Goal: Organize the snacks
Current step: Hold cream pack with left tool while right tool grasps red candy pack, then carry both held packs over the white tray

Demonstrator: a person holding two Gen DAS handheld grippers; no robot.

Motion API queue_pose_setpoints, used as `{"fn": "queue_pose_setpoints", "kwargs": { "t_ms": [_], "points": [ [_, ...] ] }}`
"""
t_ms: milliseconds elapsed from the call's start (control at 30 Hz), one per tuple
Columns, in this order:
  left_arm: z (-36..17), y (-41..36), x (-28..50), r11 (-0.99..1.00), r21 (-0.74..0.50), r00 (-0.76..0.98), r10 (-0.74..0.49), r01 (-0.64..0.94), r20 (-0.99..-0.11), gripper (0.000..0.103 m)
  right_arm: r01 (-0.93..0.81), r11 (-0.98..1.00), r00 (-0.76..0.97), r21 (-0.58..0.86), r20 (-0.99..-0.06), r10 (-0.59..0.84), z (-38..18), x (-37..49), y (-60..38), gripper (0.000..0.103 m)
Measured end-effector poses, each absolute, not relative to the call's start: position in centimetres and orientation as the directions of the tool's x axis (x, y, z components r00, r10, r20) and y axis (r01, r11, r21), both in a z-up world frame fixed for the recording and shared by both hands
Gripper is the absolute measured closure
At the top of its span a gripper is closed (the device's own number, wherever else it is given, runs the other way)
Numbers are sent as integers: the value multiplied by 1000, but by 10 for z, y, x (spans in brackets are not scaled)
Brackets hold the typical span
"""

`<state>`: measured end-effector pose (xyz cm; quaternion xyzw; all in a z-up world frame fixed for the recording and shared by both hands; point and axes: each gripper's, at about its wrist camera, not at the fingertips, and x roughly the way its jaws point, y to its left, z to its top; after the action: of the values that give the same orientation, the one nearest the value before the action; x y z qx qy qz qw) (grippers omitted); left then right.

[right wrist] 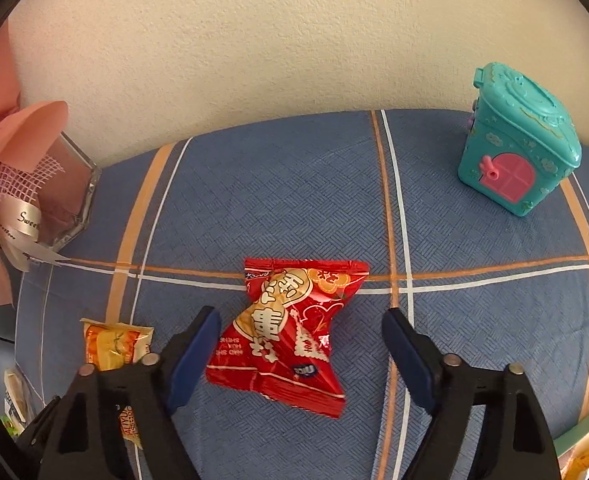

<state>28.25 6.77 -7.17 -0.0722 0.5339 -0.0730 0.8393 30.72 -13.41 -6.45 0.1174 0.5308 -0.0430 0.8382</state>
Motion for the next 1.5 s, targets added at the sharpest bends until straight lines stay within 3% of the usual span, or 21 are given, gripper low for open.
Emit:
{"fn": "queue_pose_setpoints", "kwargs": {
  "t_ms": [100, 233, 567, 833, 1100, 1500],
  "points": [
    [-71, 71, 281, 978, -203, 420, -200, 39, -885, 65, 195, 969, 427, 152, -903, 55, -65, 307, -135, 37],
    [-72, 73, 279, 979, -204, 414, -198, 32, -888, 65, 189, 970, 419, 152, -906, 61, -68, 304, -136, 41],
    [-73, 75, 265, 979, -202, 380, -187, 1, -906, 65, 184, 974, 363, 132, -930, 58, -79, 276, -143, 45],
    [-55, 67, 227, 977, -213, 386, -189, -20, -903, 65, 126, 986, 376, 111, -925, 56, -58, 230, -145, 48],
    [-34, 54, 170, 943, -328, 415, -279, -50, -866, 65, 81, 993, 432, 89, -901, 45, -26, 161, -147, 48],
    [-3, 10, 83, 936, -347, 442, -287, -58, -850, 65, 139, 972, 493, 188, -865, 97, -6, 47, -177, 48]
  ]
}}
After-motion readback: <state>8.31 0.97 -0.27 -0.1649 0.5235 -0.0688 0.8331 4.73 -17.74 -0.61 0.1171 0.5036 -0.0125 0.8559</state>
